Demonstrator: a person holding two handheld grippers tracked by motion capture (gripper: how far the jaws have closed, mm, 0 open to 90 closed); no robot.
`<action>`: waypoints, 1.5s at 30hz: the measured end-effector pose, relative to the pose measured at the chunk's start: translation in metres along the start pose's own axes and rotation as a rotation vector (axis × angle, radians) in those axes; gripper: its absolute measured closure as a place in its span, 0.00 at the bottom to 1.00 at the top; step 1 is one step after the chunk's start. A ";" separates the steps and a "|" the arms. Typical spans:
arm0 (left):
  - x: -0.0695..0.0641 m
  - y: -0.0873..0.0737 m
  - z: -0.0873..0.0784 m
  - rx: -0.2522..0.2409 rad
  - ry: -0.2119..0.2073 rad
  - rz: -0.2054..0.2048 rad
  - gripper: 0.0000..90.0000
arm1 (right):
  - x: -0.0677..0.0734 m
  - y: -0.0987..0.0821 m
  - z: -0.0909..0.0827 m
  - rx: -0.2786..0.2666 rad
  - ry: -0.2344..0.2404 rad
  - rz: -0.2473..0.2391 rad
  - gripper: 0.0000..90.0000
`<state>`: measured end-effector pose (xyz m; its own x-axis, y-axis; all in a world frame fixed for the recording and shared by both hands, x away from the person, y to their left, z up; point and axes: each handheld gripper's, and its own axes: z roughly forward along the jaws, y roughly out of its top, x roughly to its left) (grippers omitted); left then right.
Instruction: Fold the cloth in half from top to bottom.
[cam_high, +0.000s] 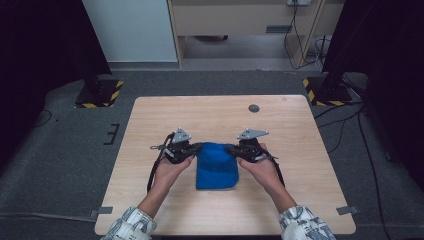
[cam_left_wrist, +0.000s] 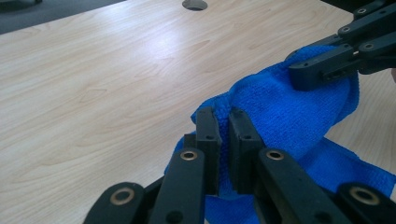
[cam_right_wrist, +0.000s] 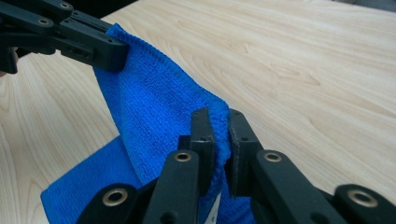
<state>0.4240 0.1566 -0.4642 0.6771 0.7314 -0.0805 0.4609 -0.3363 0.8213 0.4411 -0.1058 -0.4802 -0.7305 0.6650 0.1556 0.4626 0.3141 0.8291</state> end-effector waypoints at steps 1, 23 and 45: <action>-0.001 -0.002 0.000 0.000 -0.002 -0.001 0.93 | 0.000 -0.001 0.000 0.003 -0.001 0.000 0.92; -0.016 -0.030 0.003 0.047 -0.037 0.020 0.86 | 0.004 -0.026 -0.003 0.046 0.020 0.018 0.80; -0.019 -0.029 -0.026 -0.071 -0.039 -0.029 0.52 | 0.015 -0.039 -0.015 0.049 0.059 -0.008 0.79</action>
<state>0.3828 0.1676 -0.4720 0.6862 0.7165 -0.1256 0.4400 -0.2714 0.8560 0.4044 -0.1179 -0.5023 -0.7618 0.6219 0.1813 0.4793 0.3528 0.8036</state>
